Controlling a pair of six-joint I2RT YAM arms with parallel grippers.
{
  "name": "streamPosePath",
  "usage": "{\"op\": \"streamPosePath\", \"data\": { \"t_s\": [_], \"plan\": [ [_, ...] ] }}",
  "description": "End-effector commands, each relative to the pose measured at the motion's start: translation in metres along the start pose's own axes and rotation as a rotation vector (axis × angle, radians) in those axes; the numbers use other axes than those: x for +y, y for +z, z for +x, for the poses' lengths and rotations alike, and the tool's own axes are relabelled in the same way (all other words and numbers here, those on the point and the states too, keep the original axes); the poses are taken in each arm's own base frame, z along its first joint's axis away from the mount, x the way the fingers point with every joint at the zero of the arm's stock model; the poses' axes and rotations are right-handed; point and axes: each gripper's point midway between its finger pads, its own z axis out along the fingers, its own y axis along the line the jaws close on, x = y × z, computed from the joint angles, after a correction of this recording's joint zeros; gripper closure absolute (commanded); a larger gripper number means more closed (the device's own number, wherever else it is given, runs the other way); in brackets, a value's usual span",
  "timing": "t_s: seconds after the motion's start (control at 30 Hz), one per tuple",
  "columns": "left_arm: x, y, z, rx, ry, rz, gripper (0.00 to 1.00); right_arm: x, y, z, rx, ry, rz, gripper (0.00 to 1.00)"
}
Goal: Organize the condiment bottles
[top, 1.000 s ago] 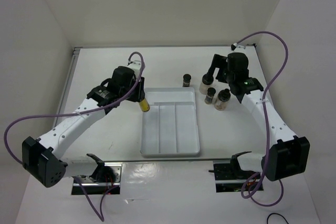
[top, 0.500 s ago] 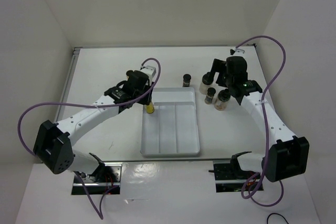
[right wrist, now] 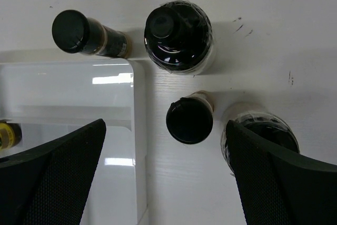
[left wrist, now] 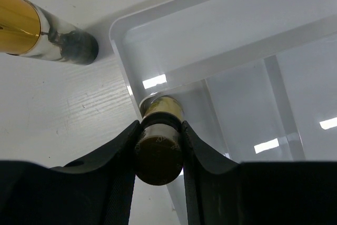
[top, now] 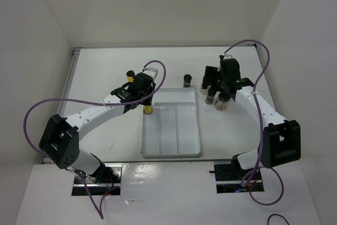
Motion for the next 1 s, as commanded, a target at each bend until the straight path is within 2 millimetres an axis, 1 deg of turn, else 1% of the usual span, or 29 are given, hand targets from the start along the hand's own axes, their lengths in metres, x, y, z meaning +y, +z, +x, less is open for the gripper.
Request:
{"op": "streamPosePath", "data": {
  "t_s": [0.0, 0.03, 0.07, 0.13, 0.17, 0.2, 0.23, 0.27, 0.3, 0.33, 0.37, 0.4, 0.43, 0.47, 0.5, 0.53, 0.57, 0.6, 0.7, 0.83, 0.87, 0.9, 0.93, 0.97],
  "plan": [
    [0.000, 0.002, -0.016, -0.066, -0.039, -0.016, 0.59, 0.011, 0.001, -0.009, -0.020, -0.023, -0.042, 0.01],
    [0.000, 0.002, -0.016, -0.066, -0.039, -0.016, 0.55, 0.010, 0.003, -0.007, -0.011, -0.023, -0.039, 0.01],
    [0.001, 0.002, -0.016, -0.069, -0.039, -0.024, 0.47, 0.012, 0.003, -0.006, -0.012, -0.029, -0.037, 0.01],
    [0.001, -0.001, -0.018, -0.077, -0.042, -0.022, 0.37, 0.012, 0.003, -0.006, -0.012, -0.029, -0.037, 0.03],
    [-0.001, -0.004, -0.017, -0.076, -0.035, -0.016, 0.28, 0.012, 0.003, -0.006, -0.012, -0.029, -0.037, 0.04],
    [-0.002, -0.006, -0.021, -0.080, -0.037, -0.015, 0.24, 0.010, 0.003, -0.007, -0.015, -0.029, -0.029, 0.04],
    [-0.002, -0.006, -0.021, -0.080, -0.037, -0.015, 0.20, 0.008, 0.007, 0.000, 0.004, -0.029, -0.022, 0.04],
    [-0.002, -0.012, -0.028, -0.094, -0.041, -0.011, 0.17, 0.007, 0.007, 0.002, 0.014, -0.030, -0.019, 0.04],
    [-0.002, -0.015, -0.030, -0.103, -0.044, -0.008, 0.11, 0.006, 0.010, 0.005, 0.024, -0.039, -0.016, 0.04],
    [-0.002, -0.020, -0.036, -0.115, -0.048, -0.005, 0.08, 0.009, 0.009, 0.009, 0.035, -0.047, -0.020, 0.06],
    [-0.003, -0.022, -0.041, -0.127, -0.051, -0.002, 0.06, 0.007, 0.012, 0.010, 0.040, -0.048, -0.006, 0.06],
    [-0.002, -0.026, -0.042, -0.131, -0.052, -0.001, 0.05, 0.009, 0.011, 0.013, 0.051, -0.054, -0.009, 0.07],
    [-0.002, -0.031, -0.050, -0.152, -0.059, 0.005, 0.04, 0.009, 0.013, 0.019, 0.066, -0.063, 0.005, 0.07],
    [-0.001, -0.037, -0.052, -0.159, -0.070, 0.008, 0.01, 0.008, 0.015, 0.017, 0.064, -0.064, 0.016, 0.07],
    [-0.002, -0.043, -0.059, -0.181, -0.077, 0.014, 0.01, 0.008, 0.015, 0.017, 0.060, -0.071, 0.027, 0.07],
    [-0.001, -0.047, -0.062, -0.193, -0.081, 0.017, 0.01, 0.005, 0.017, 0.021, 0.075, -0.062, 0.044, 0.07],
    [0.000, -0.059, -0.072, -0.229, -0.092, 0.027, 0.01, 0.005, 0.017, 0.021, 0.075, -0.062, 0.044, 0.07],
    [0.000, -0.064, -0.077, -0.251, -0.090, 0.032, 0.01, 0.006, 0.020, 0.025, 0.085, -0.070, 0.050, 0.07],
    [0.003, -0.082, -0.089, -0.303, -0.093, 0.044, 0.01, 0.003, 0.022, 0.028, 0.099, -0.063, 0.067, 0.08],
    [0.006, -0.096, -0.100, -0.346, -0.098, 0.045, 0.01, -0.004, 0.023, 0.031, 0.104, -0.058, 0.105, 0.08],
    [0.006, -0.096, -0.100, -0.346, -0.098, 0.045, 0.01, -0.004, 0.026, 0.033, 0.112, -0.059, 0.108, 0.09],
    [0.006, -0.099, -0.101, -0.355, -0.101, 0.047, 0.01, -0.006, 0.027, 0.038, 0.131, -0.061, 0.115, 0.13],
    [0.008, -0.099, -0.102, -0.357, -0.103, 0.037, 0.01, -0.006, 0.027, 0.038, 0.131, -0.061, 0.115, 0.16],
    [0.009, -0.104, -0.103, -0.368, -0.107, 0.039, 0.01, -0.009, 0.030, 0.041, 0.139, -0.063, 0.128, 0.22]
  ]
}}
